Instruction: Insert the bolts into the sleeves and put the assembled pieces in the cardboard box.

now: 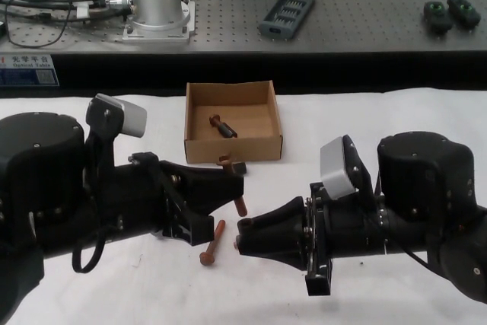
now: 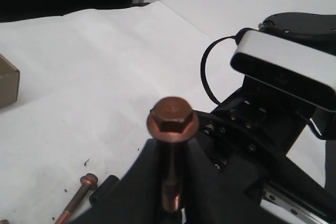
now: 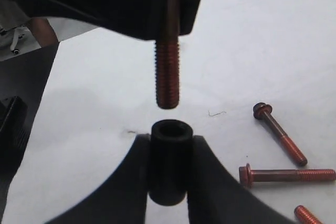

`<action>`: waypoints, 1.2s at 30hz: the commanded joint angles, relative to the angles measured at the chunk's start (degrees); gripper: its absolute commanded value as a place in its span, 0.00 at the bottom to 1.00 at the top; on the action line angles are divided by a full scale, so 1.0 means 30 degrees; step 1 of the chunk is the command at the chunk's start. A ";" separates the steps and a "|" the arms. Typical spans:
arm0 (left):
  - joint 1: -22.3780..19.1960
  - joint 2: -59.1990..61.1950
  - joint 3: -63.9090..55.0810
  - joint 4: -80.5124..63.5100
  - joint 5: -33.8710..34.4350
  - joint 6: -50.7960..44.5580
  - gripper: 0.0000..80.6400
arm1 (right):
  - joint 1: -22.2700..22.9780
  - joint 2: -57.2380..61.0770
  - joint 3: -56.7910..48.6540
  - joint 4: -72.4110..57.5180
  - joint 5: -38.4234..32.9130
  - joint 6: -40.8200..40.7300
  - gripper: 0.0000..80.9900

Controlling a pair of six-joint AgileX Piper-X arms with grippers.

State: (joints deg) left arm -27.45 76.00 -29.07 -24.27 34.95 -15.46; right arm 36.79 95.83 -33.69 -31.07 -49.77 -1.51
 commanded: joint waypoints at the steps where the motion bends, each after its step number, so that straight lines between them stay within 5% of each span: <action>1: -0.0020 -0.0027 -0.0039 -0.0529 -0.0081 0.0158 0.01 | -0.0016 -0.0148 -0.0161 0.0139 -0.0024 -0.0382 0.06; 36: -0.0020 -0.0027 -0.0039 0.2186 0.0097 0.1415 0.01 | -0.0016 -0.0192 -0.0161 -0.3561 -0.0024 0.1938 0.06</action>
State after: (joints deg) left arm -27.45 76.00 -29.07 -21.62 35.11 -12.94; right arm 36.88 95.83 -33.69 -38.84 -50.68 2.76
